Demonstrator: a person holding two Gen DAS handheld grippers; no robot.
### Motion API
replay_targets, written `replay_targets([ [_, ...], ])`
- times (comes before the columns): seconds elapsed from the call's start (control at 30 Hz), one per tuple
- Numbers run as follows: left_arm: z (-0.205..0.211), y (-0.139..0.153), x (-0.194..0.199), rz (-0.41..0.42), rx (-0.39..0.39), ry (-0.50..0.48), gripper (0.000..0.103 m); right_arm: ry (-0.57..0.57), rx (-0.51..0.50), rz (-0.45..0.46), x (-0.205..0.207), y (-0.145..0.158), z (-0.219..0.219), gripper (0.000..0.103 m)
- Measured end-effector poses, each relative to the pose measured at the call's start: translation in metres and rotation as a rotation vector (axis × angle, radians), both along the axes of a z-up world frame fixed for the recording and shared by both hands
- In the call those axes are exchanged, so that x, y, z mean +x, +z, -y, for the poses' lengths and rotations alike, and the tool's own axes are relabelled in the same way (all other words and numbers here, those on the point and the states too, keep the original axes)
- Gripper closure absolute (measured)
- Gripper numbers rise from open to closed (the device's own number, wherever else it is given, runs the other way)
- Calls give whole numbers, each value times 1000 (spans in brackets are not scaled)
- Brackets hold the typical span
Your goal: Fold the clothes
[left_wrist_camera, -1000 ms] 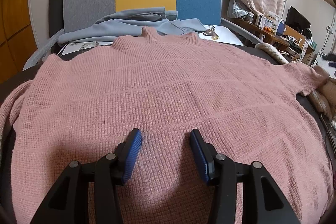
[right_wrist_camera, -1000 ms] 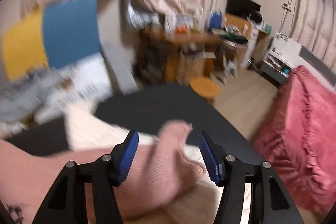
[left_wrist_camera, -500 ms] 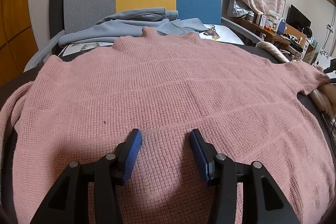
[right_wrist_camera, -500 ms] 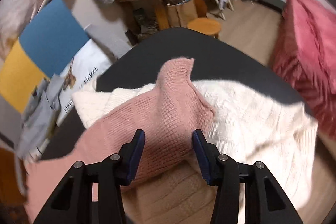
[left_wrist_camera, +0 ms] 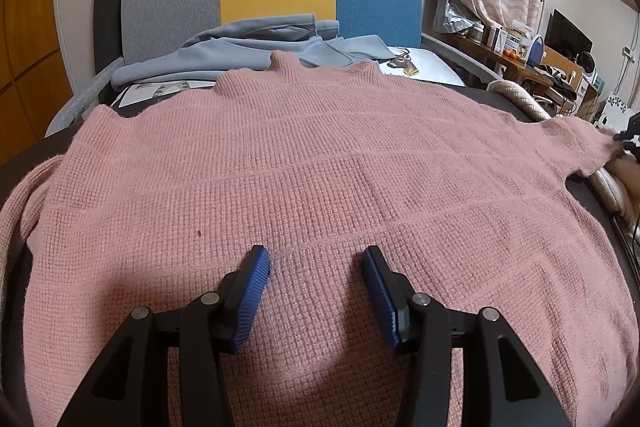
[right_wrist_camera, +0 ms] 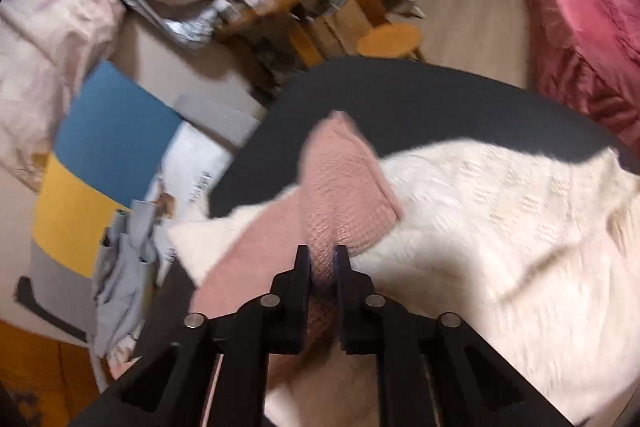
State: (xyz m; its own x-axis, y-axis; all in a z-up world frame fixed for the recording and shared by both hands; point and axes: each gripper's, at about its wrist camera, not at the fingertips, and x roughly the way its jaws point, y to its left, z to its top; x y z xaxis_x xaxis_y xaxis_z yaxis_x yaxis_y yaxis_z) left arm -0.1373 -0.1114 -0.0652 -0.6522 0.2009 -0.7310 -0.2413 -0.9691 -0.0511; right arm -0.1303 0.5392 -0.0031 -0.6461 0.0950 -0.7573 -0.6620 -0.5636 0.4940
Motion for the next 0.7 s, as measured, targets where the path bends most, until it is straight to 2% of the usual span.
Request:
replay_targets([
  [0.2, 1, -1, 0, 1, 8, 0, 53, 119, 78, -120, -6, 44, 51, 92],
  [0.37, 3, -1, -1, 2, 19, -1, 53, 274, 165, -225, -31, 97, 134, 92],
  [0.5, 5, -1, -2, 3, 33, -2, 53, 434, 229, -306, -56, 123, 225, 92],
  [0.6, 6, -1, -1, 0, 40, 0, 53, 610, 268, -321, -75, 118, 312, 92],
  [0.7, 5, 0, -1, -2, 38, 2, 53, 769, 280, -286, -91, 82, 399, 92],
])
